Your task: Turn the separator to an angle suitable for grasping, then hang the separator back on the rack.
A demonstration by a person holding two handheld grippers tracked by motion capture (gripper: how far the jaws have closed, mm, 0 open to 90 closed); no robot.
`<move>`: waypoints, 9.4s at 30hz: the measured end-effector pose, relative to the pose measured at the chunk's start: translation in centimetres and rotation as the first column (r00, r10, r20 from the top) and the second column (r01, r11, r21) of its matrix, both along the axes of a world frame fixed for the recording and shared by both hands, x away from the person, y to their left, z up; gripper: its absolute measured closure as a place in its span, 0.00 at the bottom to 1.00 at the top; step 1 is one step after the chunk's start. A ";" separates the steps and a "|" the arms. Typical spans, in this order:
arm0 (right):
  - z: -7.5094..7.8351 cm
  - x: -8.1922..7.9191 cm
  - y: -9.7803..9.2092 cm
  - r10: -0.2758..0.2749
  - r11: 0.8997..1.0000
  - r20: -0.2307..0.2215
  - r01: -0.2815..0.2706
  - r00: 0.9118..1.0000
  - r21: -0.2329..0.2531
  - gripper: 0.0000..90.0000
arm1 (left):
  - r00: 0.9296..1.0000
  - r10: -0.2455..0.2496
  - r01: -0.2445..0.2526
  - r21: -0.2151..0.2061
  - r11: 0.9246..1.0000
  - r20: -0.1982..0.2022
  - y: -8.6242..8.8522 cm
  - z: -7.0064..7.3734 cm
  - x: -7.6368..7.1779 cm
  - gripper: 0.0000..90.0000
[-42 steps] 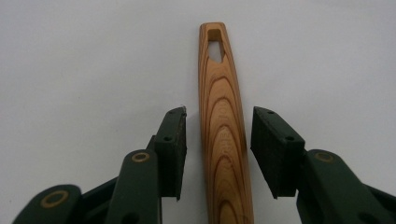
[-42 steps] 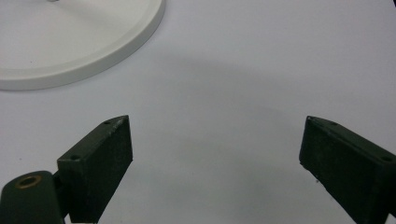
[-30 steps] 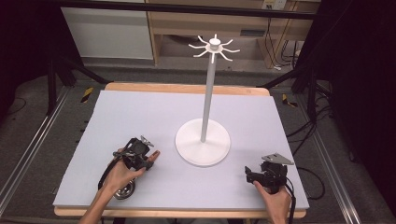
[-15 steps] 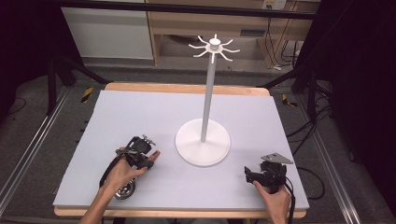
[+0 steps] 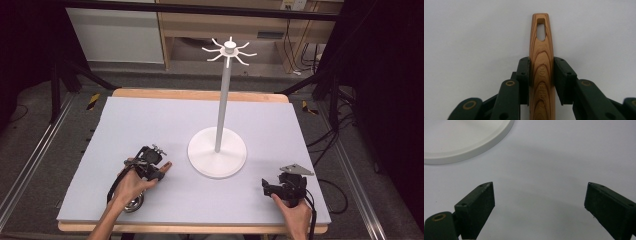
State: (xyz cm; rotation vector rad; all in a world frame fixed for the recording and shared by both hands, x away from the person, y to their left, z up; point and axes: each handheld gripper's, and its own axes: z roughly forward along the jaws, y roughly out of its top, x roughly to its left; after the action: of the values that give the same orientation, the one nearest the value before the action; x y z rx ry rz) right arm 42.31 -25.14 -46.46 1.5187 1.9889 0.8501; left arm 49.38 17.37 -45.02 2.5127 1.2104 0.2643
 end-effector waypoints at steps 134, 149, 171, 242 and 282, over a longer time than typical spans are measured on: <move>0.2 -0.1 -0.7 -0.040 0.999 0.051 0.039 0.998 0.023 0.11 | 0.725 0.128 0.354 -0.526 0.773 0.676 -2.8 24.1 -4.2 0.75; 0.2 -0.2 -0.6 -0.043 0.999 0.048 0.042 0.998 0.024 0.11 | 0.711 0.127 0.374 -0.524 0.765 0.692 -3.9 25.7 -3.7 0.75; 0.2 -0.2 -0.8 -0.048 0.998 0.050 0.047 0.998 0.029 0.11 | 0.714 0.105 0.375 -0.505 0.777 0.692 -5.6 26.6 -2.5 0.75; 0.2 -0.1 -0.7 -0.038 0.999 0.045 0.036 0.998 0.032 0.11 | 0.720 0.086 0.358 -0.474 0.804 0.689 -8.1 24.7 -0.4 0.68; -0.1 -0.1 -1.0 -0.054 0.998 0.036 0.053 0.998 0.027 0.10 | 0.827 0.082 0.216 -0.448 0.868 0.556 0.5 10.6 -4.0 0.50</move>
State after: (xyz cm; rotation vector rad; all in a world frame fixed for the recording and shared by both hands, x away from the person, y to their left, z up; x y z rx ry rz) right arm 42.17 -26.16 -46.52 1.5527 1.9089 0.8793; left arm 45.38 17.88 -34.45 1.8301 0.8057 0.5520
